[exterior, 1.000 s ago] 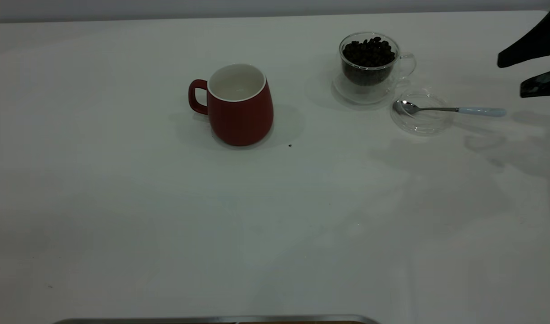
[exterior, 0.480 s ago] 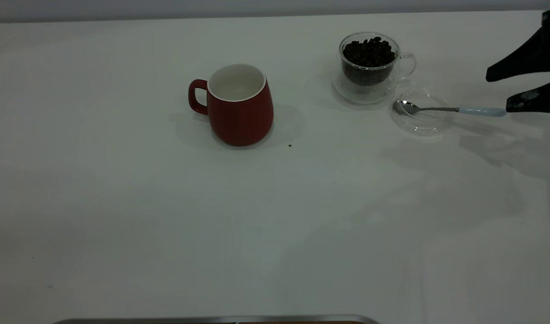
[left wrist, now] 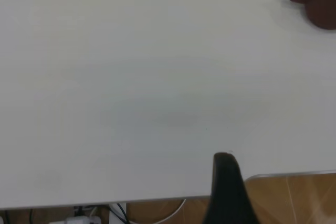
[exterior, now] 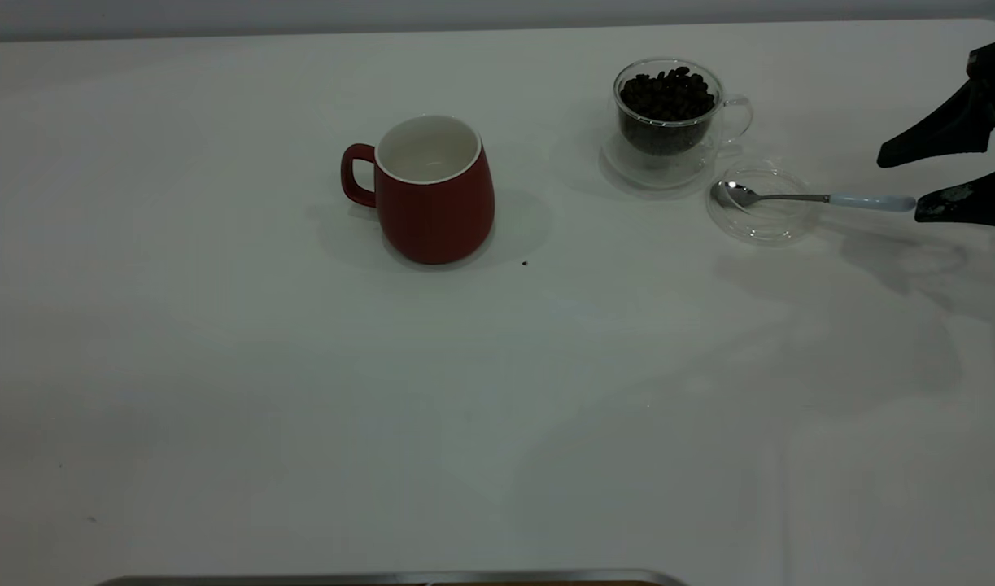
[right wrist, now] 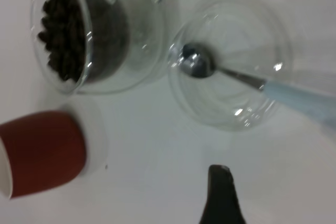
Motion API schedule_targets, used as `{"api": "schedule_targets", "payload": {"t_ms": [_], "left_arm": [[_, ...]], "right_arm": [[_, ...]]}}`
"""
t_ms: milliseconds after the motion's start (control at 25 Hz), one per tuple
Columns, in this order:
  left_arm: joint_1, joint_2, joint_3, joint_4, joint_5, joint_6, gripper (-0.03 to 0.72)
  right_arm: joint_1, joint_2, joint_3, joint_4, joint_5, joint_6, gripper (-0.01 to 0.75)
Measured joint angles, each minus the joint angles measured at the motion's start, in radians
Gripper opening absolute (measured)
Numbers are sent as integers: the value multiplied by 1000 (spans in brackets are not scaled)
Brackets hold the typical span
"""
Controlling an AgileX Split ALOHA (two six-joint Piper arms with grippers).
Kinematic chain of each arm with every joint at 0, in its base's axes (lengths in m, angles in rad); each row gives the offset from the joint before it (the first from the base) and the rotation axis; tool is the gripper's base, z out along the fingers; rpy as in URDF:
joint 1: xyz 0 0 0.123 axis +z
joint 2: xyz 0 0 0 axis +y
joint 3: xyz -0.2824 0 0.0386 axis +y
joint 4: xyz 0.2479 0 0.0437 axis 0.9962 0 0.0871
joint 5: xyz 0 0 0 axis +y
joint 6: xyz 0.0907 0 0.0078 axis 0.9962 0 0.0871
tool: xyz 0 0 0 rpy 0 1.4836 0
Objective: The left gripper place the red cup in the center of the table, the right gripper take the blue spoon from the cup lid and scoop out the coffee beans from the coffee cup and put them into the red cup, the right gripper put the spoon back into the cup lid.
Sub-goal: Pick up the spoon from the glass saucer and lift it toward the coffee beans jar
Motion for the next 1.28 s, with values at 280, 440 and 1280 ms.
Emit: {"api": "schedule_targets", "payload": {"t_ms": [280,440,1280], "left_arm": [[0,0,0,0,-1,-1,580],[0,0,0,0,-1,-1,580],[0,0,0,0,0,-1,580]], "right_arm": [[0,10,-1,29,-16,-10,590],[0,30,-1,89,-21,-49,590],[4,142,-58,165,35,-83,577]]}}
